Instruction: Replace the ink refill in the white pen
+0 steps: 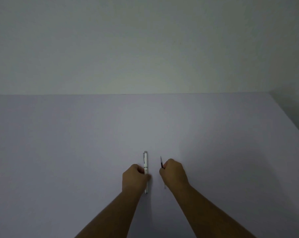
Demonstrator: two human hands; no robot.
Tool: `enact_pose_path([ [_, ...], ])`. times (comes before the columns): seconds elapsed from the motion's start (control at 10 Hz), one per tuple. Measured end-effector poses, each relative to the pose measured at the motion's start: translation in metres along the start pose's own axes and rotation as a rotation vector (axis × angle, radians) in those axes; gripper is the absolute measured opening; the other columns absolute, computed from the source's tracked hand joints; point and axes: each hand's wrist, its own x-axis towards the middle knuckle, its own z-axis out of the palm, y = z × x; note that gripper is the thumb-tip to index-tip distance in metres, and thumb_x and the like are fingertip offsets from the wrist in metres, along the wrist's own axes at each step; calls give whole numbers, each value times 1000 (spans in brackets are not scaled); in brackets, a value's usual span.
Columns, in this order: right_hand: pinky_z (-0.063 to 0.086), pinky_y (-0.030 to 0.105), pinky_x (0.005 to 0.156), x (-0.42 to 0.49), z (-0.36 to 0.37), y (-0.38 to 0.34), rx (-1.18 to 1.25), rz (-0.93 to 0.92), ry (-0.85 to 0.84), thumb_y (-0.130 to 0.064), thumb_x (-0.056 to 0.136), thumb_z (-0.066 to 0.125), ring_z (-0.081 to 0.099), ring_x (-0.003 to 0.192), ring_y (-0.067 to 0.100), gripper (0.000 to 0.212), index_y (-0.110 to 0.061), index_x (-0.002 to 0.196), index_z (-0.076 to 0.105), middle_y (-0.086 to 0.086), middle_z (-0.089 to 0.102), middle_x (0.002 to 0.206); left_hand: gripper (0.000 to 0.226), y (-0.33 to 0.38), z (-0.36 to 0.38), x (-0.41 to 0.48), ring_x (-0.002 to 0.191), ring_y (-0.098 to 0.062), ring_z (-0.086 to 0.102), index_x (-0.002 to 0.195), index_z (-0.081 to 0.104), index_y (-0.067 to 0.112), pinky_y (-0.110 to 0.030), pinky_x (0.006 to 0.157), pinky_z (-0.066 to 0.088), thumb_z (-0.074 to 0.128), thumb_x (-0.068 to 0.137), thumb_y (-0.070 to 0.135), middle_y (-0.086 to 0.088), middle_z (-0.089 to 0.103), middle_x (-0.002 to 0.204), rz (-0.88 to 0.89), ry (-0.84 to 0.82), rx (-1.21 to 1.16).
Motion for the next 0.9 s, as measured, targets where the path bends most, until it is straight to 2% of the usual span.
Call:
enact_pose_path([
  [0.1,42,24,55,-1,-1,-1,-2,-3,3,-15,88,53,68,90,27,17,-4,96,62,13,70,101,16,-1,0,1,67,-13,59,75,58,17,-28,66,52,75,73,17,3,61,74,1,2,-1],
  [0.3,44,26,60,-2,-1,-1,1,-2,8,-18,88,54,68,88,27,17,-4,94,63,14,70,99,21,-2,1,4,72,-17,62,86,62,11,-28,67,53,77,73,20,-1,64,78,4,2,11],
  [0.5,49,28,60,-3,0,-1,9,1,24,-21,87,55,69,83,26,20,-5,94,64,12,72,95,25,-2,1,5,64,-9,56,87,60,12,-18,54,43,78,74,22,4,59,73,11,-6,17],
  [0.7,44,26,62,-5,-2,1,27,0,37,-25,88,56,69,88,27,25,-4,97,64,13,71,98,24,-2,-1,4,71,-14,58,88,59,15,-24,65,47,77,74,22,-1,63,82,24,-6,36],
  [0.8,44,24,58,-5,-3,1,32,-7,50,-26,88,56,67,78,24,26,-3,96,64,14,72,97,26,-3,-2,3,77,-16,60,88,56,17,-27,71,51,77,74,24,-2,63,86,40,-22,45],
  [0.9,38,20,45,-10,-9,-1,51,-9,63,-27,91,54,54,57,13,27,-2,99,63,12,71,97,30,-2,-4,2,81,-17,59,90,53,18,-25,74,49,77,75,27,-2,62,89,54,-33,46],
])
